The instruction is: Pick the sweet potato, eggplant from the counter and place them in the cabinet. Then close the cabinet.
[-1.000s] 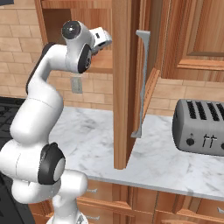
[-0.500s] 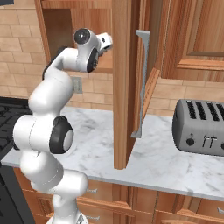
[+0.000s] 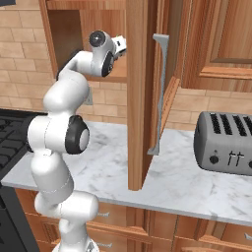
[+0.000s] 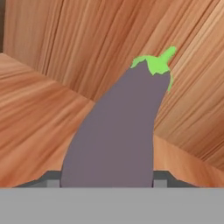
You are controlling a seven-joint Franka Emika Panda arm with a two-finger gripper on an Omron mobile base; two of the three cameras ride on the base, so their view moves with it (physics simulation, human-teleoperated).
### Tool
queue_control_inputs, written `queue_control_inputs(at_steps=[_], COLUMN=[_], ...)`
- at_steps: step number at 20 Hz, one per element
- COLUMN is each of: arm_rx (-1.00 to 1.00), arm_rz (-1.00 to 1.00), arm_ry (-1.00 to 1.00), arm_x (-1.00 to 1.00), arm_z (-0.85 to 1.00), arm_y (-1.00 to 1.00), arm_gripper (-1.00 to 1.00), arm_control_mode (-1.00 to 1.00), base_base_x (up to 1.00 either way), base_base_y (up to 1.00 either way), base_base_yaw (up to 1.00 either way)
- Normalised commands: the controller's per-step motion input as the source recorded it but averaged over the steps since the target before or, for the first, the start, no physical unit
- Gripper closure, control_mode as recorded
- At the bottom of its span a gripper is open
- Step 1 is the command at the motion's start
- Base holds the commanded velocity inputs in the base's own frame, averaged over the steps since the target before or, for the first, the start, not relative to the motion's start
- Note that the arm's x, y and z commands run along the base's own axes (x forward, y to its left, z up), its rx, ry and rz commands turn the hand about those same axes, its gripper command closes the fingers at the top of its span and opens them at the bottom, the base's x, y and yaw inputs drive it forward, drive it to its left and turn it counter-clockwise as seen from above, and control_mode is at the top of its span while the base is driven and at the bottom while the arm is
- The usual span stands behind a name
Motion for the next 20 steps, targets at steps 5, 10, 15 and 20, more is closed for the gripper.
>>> queue_control_inputs(at_steps=[5,10,15,20], arm_rx=[0.0,0.0,0.0,0.01], arm_rz=[0.0,-0.03,-0.06,-0.03], arm_ry=[0.0,-0.08,-0.1,0.01], arm_x=[-0.36,-0.65,-1.0,-1.0], arm_z=[-0.24,-0.2,0.27,0.3], arm_y=[0.03,0.01,0.0,0.01], arm_gripper=[-1.0,-1.0,-1.0,-1.0], arm_control_mode=[-1.0,-1.0,-1.0,-1.0], base_base_x=[0.0,0.0,0.0,0.0], base_base_y=[0.0,0.0,0.0,0.0], base_base_yaw=[0.0,0.0,0.0,0.0])
